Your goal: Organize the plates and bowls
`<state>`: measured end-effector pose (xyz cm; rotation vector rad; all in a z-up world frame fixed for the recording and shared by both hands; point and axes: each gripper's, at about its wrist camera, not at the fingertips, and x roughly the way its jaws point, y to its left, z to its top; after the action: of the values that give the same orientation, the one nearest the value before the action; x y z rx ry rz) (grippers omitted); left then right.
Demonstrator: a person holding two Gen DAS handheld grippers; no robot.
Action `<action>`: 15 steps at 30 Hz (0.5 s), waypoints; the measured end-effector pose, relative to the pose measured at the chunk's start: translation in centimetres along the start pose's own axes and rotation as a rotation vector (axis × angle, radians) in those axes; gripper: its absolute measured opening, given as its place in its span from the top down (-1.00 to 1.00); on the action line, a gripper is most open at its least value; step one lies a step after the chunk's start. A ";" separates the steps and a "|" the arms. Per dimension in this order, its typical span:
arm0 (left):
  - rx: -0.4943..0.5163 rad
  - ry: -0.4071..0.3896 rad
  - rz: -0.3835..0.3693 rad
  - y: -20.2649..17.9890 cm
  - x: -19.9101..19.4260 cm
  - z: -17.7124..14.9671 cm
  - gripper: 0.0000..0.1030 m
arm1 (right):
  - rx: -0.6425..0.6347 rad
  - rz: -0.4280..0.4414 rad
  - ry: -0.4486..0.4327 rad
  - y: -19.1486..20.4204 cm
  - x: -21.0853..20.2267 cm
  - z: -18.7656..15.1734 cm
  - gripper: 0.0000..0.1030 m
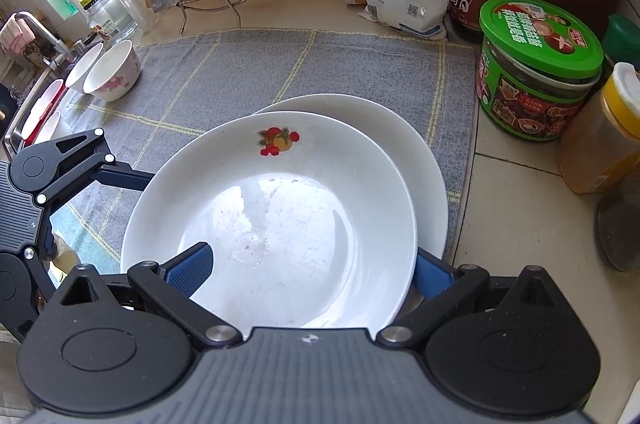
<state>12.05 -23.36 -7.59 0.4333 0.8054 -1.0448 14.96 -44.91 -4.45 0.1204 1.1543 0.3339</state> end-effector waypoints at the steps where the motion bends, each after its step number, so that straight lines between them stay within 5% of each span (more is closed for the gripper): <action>1: -0.002 0.001 0.004 0.0 0.1 0.1 -0.99 | 0.000 -0.006 0.001 0.1 -0.1 0.0 -1.00; 15: -0.006 -0.021 0.016 -0.4 0.9 0.8 -0.99 | 0.014 -0.069 0.006 -0.3 -1.1 -0.8 -1.00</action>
<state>12.21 -24.57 -7.76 0.4221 0.7850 -1.0300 13.91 -45.61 -3.89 0.0913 1.1641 0.2649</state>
